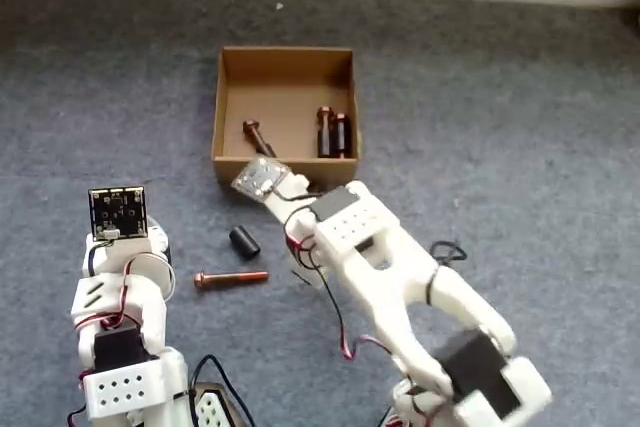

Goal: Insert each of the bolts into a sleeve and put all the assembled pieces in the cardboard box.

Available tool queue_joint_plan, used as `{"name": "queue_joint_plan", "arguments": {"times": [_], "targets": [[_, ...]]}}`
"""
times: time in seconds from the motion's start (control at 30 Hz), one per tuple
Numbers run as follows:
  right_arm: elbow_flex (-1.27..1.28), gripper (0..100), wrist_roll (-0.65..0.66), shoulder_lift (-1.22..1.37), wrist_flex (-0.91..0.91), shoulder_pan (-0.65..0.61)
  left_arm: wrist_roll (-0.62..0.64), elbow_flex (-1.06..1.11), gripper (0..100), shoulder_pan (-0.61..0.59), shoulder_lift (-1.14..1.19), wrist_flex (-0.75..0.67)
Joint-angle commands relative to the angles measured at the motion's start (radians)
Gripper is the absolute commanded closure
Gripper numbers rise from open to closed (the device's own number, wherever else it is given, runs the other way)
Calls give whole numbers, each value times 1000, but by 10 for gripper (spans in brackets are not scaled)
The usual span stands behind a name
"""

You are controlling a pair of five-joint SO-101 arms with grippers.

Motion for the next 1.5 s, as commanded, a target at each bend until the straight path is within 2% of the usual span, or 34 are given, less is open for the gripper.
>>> {"name": "queue_joint_plan", "arguments": {"times": [0.0,0.23,0.37,0.5,0.73,0.9,0.97,1.03,1.2,1.33,1.47], "targets": [[44,994,-71,-272,28,13,-14,-13,993,-7,-10,-23],[214,994,-190,-636,24,189,-9,-16,993,-1,-10,-23],[302,994,-226,-788,15,282,-9,-18,993,88,-10,-18],[415,994,-304,-908,-104,412,-14,-21,994,166,-10,23],[630,994,-336,-966,-340,535,-6,-113,994,182,-10,66],[671,994,-338,-966,-410,581,-6,-139,994,182,-10,75],[671,994,-338,-966,-412,581,55,-165,994,206,-8,147],[671,994,-338,-966,-412,582,180,-222,994,248,-8,264],[671,994,-338,-964,-414,582,442,-492,994,387,4,517],[673,994,-338,-964,-414,584,578,-624,994,461,5,560],[674,994,-338,-964,-414,584,638,-628,993,509,7,562]]}}
